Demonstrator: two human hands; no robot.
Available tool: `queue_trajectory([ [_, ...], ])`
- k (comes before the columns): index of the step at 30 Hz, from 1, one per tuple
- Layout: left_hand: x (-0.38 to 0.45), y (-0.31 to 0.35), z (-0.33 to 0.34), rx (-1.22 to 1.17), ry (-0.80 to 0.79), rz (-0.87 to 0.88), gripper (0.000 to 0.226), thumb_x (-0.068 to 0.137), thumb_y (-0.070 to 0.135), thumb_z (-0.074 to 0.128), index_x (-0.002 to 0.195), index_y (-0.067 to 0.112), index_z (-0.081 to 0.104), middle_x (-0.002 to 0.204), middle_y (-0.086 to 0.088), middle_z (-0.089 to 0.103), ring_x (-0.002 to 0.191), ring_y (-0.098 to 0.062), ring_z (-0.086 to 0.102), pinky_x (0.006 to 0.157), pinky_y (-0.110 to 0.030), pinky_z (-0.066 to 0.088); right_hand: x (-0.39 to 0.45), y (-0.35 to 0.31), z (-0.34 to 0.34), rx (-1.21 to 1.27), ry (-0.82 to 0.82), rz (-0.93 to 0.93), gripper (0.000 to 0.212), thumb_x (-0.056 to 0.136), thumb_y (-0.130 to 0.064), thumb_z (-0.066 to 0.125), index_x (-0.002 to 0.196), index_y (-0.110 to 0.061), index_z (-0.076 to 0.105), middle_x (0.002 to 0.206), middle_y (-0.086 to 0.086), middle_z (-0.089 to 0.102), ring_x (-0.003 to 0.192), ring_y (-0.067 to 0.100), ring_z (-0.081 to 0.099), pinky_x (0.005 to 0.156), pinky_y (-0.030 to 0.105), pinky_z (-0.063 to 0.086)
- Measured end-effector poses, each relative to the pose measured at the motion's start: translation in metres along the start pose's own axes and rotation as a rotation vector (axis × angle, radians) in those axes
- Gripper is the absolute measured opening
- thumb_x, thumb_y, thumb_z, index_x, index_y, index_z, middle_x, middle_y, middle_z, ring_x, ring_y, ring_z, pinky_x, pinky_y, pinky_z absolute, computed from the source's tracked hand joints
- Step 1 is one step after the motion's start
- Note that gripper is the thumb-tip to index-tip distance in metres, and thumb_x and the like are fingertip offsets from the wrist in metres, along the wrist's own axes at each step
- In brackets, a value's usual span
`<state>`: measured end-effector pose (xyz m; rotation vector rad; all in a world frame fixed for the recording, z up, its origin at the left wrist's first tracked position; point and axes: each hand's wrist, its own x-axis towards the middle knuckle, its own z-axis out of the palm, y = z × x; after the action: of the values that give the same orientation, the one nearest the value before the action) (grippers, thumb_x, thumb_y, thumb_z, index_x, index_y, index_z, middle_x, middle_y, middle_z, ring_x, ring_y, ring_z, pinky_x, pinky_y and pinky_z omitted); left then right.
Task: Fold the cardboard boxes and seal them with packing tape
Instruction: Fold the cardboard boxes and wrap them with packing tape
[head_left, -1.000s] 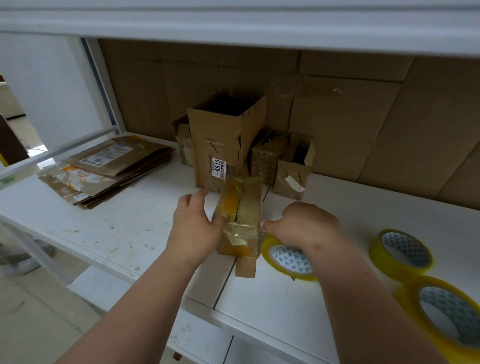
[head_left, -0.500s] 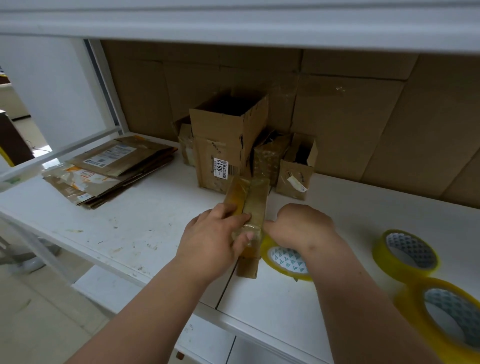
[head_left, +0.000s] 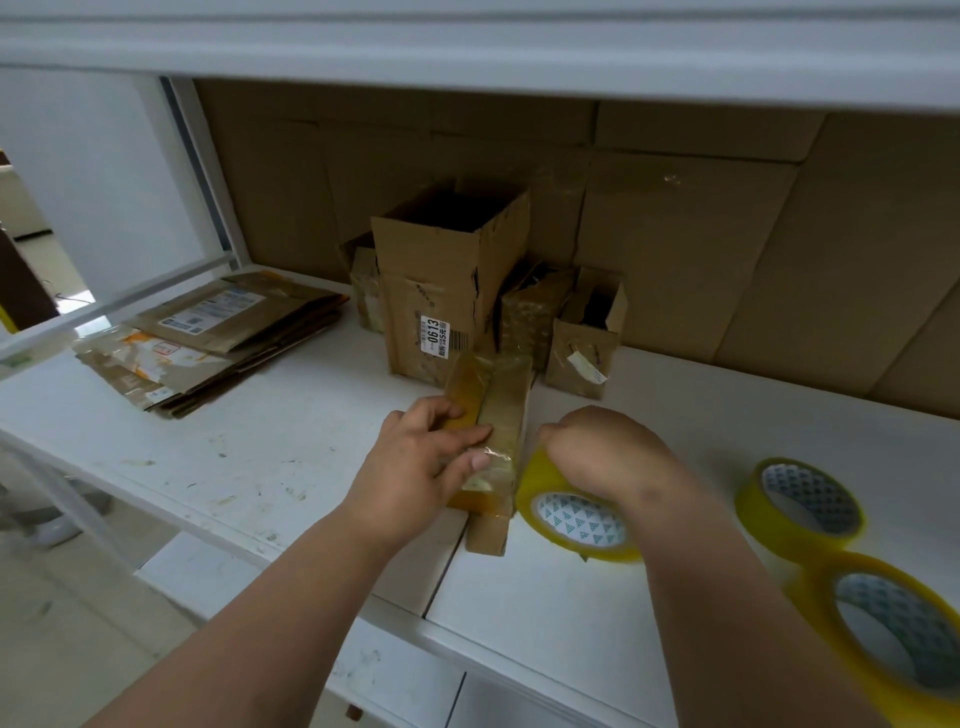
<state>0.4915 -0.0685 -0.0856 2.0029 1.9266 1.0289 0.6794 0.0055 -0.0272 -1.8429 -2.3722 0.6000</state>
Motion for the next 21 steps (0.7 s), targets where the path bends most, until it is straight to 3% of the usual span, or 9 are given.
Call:
queue_trajectory([
  [4,0.0,-0.001,0.006,0.053,0.073,0.05,0.044,0.088,0.05,0.053,0.121,0.027,0.071,0.129,-0.001,0.057,0.111,-0.026,0.049,0.095,-0.041,0.048,-0.006,0.002,-0.01,0.082,-0.1,-0.053,0.023,0.093,-0.033,0.048,0.082,-0.016,0.059,0.085,0.004,0.056,0.074,0.015,0.052,0.057,0.027,0.035],
  [7,-0.006,0.0,0.014,0.118,0.131,0.092,0.048,0.093,0.039,0.053,0.136,0.018,0.059,0.136,-0.006,0.058,0.112,-0.031,0.053,0.096,-0.043,0.048,-0.011,0.005,-0.012,0.099,-0.104,-0.083,0.021,0.092,-0.028,0.054,0.098,-0.011,0.066,0.096,0.009,0.062,0.08,0.017,0.056,0.058,0.026,0.038],
  [9,-0.013,-0.001,0.019,0.041,0.132,0.064,0.055,0.099,0.03,0.047,0.151,0.016,0.037,0.153,-0.005,0.042,0.132,-0.027,0.043,0.11,-0.032,0.036,-0.012,0.007,-0.012,0.13,-0.089,-0.076,0.021,0.091,-0.026,0.055,0.1,-0.012,0.068,0.099,0.009,0.064,0.086,0.019,0.06,0.061,0.026,0.041],
  [12,-0.019,0.002,0.021,-0.143,0.118,-0.008,0.06,0.104,0.017,0.039,0.155,0.026,0.009,0.164,0.006,0.012,0.15,-0.001,0.011,0.116,-0.011,0.011,-0.012,0.004,-0.007,0.112,-0.06,-0.069,0.019,0.089,-0.031,0.055,0.092,-0.016,0.066,0.091,0.006,0.063,0.082,0.017,0.061,0.059,0.026,0.042],
  [14,-0.019,0.004,0.022,-0.239,0.126,-0.093,0.062,0.105,0.019,0.038,0.152,0.034,0.001,0.162,0.013,0.01,0.147,0.006,0.008,0.114,-0.008,0.013,-0.012,-0.002,0.0,0.014,-0.011,-0.093,0.026,0.088,-0.042,0.054,0.089,-0.019,0.064,0.087,0.002,0.062,0.076,0.014,0.058,0.057,0.026,0.04],
  [16,-0.019,0.008,0.023,-0.376,0.121,-0.244,0.063,0.105,0.029,0.038,0.154,0.037,-0.001,0.155,0.021,0.018,0.139,0.009,0.02,0.103,0.0,0.023,-0.011,-0.007,0.006,-0.086,0.053,-0.111,0.033,0.086,-0.056,0.051,0.087,-0.024,0.06,0.081,-0.004,0.058,0.071,0.01,0.054,0.055,0.025,0.04],
  [19,-0.02,0.01,0.027,-0.5,0.142,-0.348,0.062,0.104,0.032,0.039,0.157,0.032,0.005,0.143,0.032,0.028,0.111,0.033,0.033,0.079,0.01,0.028,-0.009,-0.007,0.009,-0.127,0.079,-0.122,0.038,0.085,-0.065,0.047,0.09,-0.029,0.058,0.079,-0.009,0.055,0.071,0.008,0.052,0.057,0.026,0.04],
  [21,-0.02,0.012,0.029,-0.565,0.154,-0.379,0.061,0.105,0.029,0.04,0.157,0.03,0.007,0.137,0.034,0.031,0.101,0.036,0.038,0.074,0.01,0.03,-0.007,-0.005,0.008,-0.125,0.065,-0.14,0.042,0.086,-0.068,0.047,0.097,-0.03,0.061,0.08,-0.01,0.055,0.071,0.007,0.051,0.058,0.026,0.042],
])
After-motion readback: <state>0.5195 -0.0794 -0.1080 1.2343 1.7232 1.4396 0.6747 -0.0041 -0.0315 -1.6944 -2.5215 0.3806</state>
